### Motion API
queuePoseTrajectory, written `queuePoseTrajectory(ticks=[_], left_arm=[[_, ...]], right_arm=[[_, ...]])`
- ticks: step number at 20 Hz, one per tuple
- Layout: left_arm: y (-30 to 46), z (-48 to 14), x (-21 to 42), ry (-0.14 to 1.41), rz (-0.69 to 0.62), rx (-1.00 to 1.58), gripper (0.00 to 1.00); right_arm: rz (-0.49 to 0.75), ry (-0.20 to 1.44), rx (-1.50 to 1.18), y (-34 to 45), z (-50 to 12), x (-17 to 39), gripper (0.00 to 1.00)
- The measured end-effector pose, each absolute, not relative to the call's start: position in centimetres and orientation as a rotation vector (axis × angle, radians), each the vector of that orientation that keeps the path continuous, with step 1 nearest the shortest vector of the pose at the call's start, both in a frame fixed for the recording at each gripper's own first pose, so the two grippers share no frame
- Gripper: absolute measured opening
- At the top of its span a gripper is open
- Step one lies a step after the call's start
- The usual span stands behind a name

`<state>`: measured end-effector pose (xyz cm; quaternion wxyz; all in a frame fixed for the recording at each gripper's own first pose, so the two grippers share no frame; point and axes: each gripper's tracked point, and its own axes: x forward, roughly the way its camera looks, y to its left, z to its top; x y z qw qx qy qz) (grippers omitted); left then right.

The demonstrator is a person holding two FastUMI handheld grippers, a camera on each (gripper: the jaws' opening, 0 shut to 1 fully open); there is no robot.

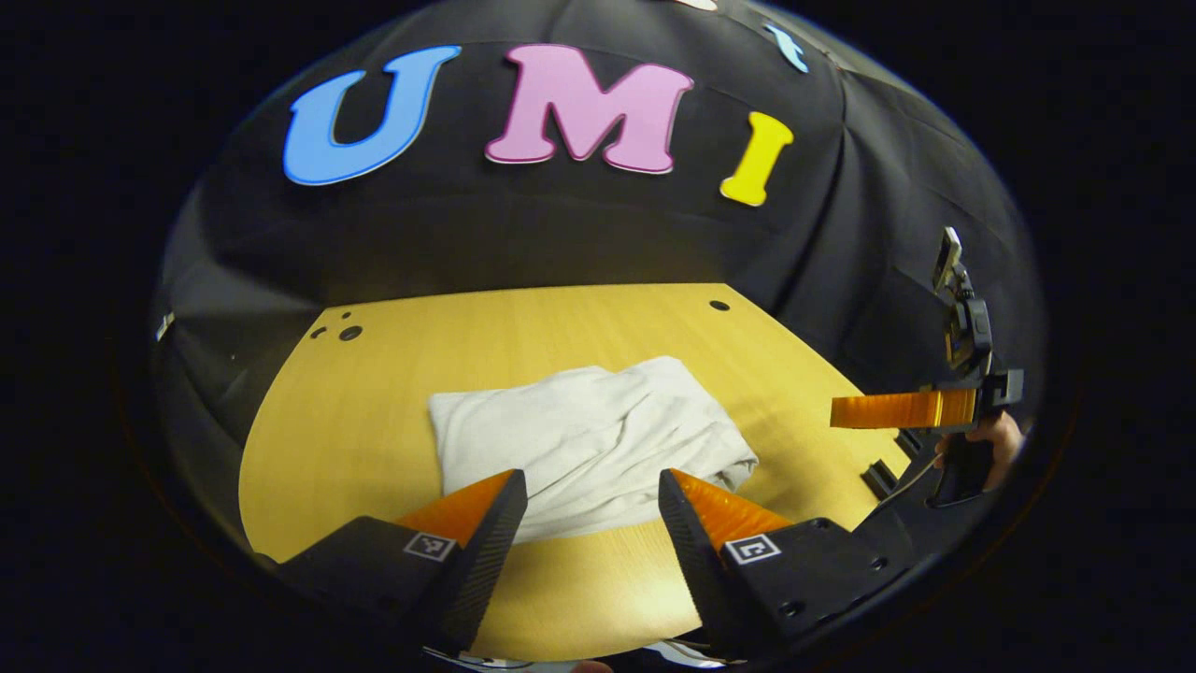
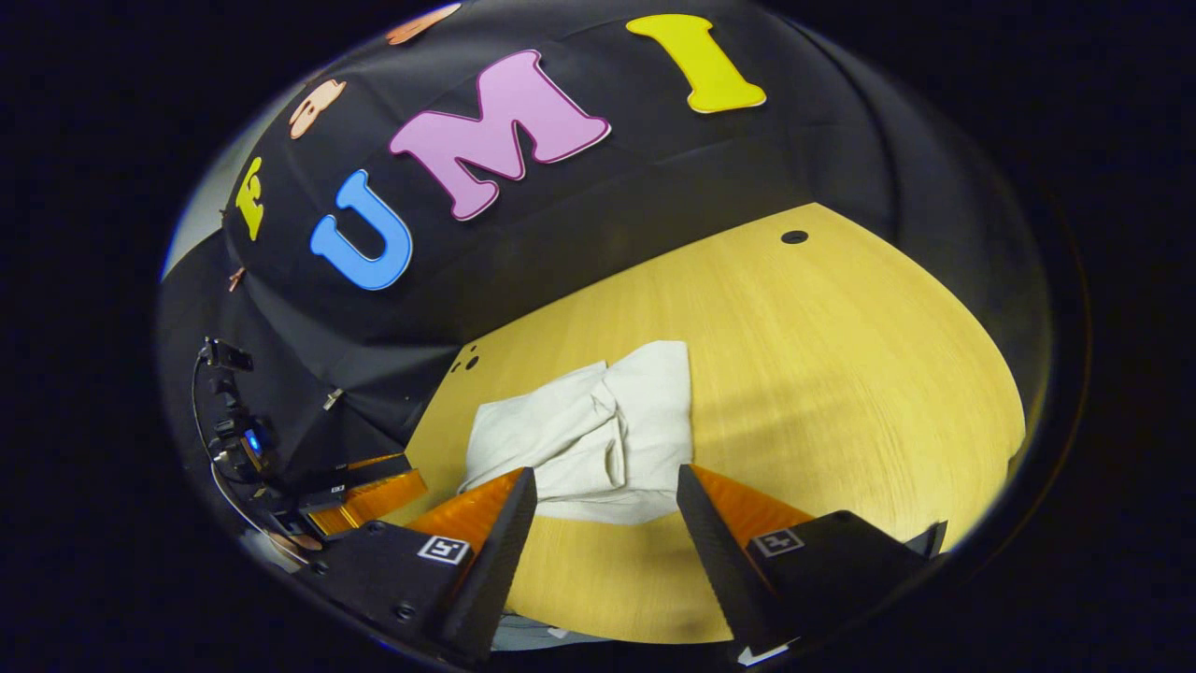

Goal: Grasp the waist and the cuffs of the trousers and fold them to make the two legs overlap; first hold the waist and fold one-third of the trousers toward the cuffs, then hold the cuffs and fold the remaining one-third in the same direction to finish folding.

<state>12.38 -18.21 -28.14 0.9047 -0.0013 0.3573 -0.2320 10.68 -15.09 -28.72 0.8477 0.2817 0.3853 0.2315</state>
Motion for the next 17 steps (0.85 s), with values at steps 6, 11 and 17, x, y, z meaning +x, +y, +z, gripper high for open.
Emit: queuePoseTrajectory(ticks=[6,11,17], left_arm=[[-11.8,-28.0,10.7,0.773,-0.323,-0.072,0.89],[-8.8,-28.2,8.1,0.778,-0.253,-0.101,0.89],[-6.4,-28.2,6.6,0.785,-0.222,-0.128,0.82]], right_arm=[[0.533,0.843,0.612,-12.5,-28.4,10.1,0.98],[0.522,0.882,0.609,-11.2,-28.7,9.8,0.98],[0.520,0.870,0.634,-8.7,-27.3,9.9,0.98]])
